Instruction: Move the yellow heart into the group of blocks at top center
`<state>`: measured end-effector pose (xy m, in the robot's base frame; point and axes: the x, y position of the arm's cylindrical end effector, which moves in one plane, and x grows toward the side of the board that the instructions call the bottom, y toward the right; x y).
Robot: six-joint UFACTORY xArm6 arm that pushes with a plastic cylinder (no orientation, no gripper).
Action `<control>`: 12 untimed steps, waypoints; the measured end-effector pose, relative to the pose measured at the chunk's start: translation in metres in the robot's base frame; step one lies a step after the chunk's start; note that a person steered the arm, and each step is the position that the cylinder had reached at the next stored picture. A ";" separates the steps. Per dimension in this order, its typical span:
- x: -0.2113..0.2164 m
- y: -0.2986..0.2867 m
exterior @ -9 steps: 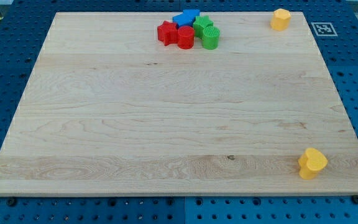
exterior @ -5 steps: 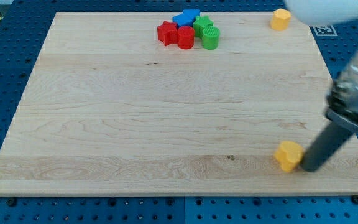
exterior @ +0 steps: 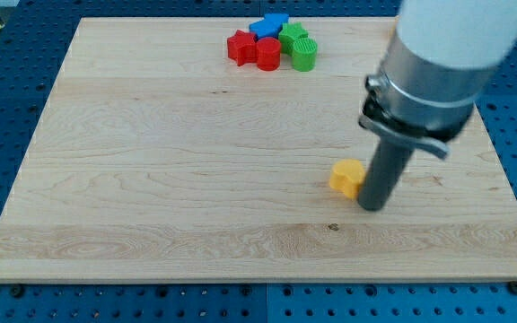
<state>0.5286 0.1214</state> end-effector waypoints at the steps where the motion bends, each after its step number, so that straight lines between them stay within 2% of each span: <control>1: -0.004 0.002; 2: 0.022 0.002; 5: -0.069 -0.031; 7: -0.028 -0.043; 8: -0.062 -0.070; 9: -0.124 -0.083; 10: -0.144 -0.086; 11: -0.112 -0.082; 12: -0.094 -0.053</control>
<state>0.4341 0.0686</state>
